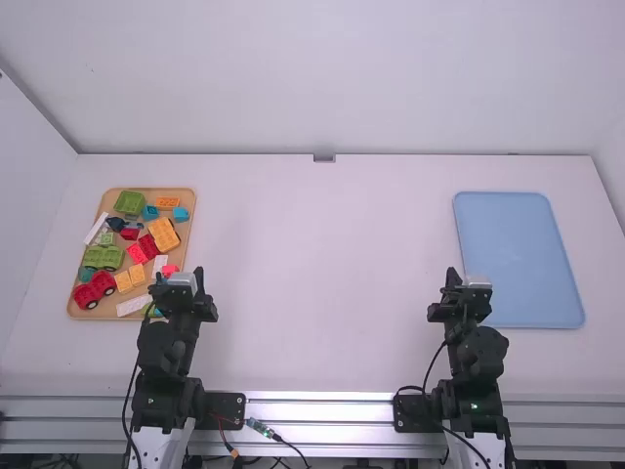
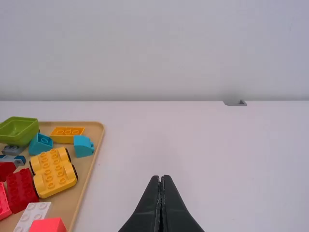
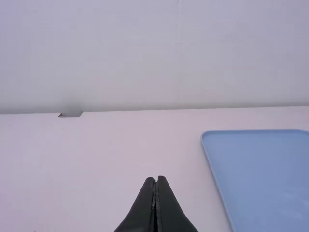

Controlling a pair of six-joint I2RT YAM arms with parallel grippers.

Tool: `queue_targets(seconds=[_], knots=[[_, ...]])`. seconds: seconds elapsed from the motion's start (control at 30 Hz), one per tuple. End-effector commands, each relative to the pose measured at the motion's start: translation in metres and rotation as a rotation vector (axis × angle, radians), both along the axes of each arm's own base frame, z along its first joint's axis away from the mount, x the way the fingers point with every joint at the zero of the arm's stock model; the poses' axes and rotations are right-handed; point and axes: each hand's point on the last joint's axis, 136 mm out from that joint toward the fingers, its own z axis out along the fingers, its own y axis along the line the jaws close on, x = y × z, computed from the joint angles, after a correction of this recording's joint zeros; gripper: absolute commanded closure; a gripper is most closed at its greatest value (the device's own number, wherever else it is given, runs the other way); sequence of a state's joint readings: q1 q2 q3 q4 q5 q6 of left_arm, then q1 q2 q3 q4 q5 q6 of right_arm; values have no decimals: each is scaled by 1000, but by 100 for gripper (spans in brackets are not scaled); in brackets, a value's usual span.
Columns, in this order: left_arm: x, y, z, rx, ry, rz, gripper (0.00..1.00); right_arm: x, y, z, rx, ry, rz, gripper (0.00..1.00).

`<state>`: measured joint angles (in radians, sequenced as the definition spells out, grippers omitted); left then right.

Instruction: Assemble lego blocks to make yellow taxi

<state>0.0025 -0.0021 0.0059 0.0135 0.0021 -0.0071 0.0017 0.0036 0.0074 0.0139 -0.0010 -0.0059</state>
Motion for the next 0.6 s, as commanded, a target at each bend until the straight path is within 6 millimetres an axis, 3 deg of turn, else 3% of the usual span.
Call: queue_targets(seconds=[0.0,0.23,0.57], knots=[[0,-5,6,-5,-9,-24,98,0,-5,6,-10,-10,-23,98],[1,-19,34,-8,-64,-95,93,1,-16,31,-25,-54,-82,93],[3,-17,58,-7,-88,-89,86,0,-32,33,-33,17,-170,86]])
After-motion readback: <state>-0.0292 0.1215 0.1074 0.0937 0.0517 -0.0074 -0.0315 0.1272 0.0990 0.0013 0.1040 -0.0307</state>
